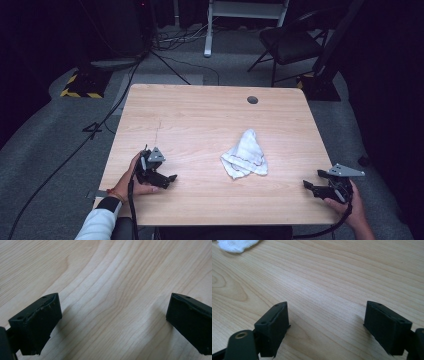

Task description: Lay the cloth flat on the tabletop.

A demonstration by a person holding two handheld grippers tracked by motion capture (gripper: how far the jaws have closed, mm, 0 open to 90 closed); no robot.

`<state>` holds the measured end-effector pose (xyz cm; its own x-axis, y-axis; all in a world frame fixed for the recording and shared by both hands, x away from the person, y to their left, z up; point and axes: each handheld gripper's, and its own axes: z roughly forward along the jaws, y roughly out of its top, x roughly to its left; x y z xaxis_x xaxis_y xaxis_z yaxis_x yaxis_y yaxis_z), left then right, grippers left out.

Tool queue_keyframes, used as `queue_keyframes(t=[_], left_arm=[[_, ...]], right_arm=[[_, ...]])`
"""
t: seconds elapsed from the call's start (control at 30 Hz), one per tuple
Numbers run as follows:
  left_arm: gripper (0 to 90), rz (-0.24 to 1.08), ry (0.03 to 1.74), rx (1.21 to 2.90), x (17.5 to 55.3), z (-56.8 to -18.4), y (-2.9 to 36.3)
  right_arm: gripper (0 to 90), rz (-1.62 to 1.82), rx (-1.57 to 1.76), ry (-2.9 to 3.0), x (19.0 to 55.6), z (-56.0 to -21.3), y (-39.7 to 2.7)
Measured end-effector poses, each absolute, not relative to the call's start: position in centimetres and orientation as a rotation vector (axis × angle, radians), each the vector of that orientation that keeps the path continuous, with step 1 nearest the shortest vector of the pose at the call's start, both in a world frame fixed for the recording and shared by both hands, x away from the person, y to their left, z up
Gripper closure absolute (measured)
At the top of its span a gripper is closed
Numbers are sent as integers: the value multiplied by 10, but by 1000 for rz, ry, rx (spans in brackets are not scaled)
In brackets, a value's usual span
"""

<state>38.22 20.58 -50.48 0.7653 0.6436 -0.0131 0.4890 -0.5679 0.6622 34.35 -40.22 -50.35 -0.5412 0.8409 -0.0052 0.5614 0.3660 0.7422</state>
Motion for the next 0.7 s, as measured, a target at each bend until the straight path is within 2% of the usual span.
queue_keyframes(t=[0.2, 0.7], left_arm=[[2, 282, 794, 2307, 386, -505, 194], [3, 224, 648, 2341, 405, -504, 114]], right_arm=[[201, 995, 1222, 2248, 343, -503, -402], [200, 996, 1224, 2249, 344, -503, -402]])
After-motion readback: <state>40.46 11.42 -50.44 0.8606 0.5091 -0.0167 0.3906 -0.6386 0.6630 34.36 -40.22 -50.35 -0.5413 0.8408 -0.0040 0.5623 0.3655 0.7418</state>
